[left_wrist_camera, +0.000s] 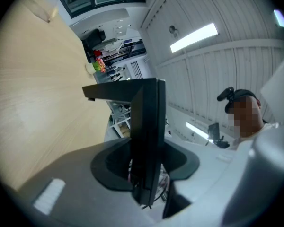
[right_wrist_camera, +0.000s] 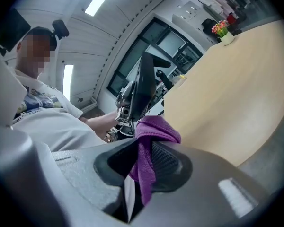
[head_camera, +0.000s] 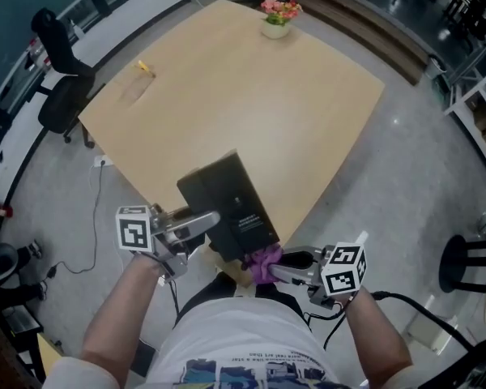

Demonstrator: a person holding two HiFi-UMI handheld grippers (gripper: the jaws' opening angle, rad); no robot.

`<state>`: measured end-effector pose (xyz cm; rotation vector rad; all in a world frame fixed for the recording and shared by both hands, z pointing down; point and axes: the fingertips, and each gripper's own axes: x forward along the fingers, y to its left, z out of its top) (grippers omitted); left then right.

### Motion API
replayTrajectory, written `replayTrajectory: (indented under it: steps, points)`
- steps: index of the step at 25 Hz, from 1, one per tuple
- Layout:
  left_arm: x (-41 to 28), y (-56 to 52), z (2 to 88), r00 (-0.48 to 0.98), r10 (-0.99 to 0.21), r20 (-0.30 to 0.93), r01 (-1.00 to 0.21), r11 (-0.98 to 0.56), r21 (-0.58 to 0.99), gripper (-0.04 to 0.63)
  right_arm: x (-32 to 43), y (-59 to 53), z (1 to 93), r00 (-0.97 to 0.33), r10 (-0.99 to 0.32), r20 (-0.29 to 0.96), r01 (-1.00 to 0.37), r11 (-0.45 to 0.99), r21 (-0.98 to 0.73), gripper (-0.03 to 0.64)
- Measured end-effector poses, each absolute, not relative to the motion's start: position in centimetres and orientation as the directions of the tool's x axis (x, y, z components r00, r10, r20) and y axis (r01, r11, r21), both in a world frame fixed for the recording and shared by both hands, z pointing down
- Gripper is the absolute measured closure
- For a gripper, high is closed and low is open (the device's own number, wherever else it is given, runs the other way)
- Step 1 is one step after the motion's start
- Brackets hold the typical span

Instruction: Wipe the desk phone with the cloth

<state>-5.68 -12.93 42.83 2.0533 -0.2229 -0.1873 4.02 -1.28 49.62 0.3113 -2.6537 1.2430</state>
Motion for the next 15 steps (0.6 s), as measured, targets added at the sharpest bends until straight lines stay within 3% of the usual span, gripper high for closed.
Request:
replayTrajectory:
  steps: [8, 15]
  points:
    - [-5.8, -13.2, 43.9, 0.976, -0.217, 0.002, -0.104, -0.462, 0.881, 0.414, 1.2, -0.5, 48.4, -0.936, -0.039, 0.35, -0.261, 0.743, -0.616, 0.529]
    - [-6.2, -13.0, 44.7, 0.986, -0.164, 0.009, -0.087, -0.469, 0.879, 0.414, 4.4, -1.8, 48.2, -0.895, -0.111, 0.432, -0.362, 0.747, -0.558, 0.529]
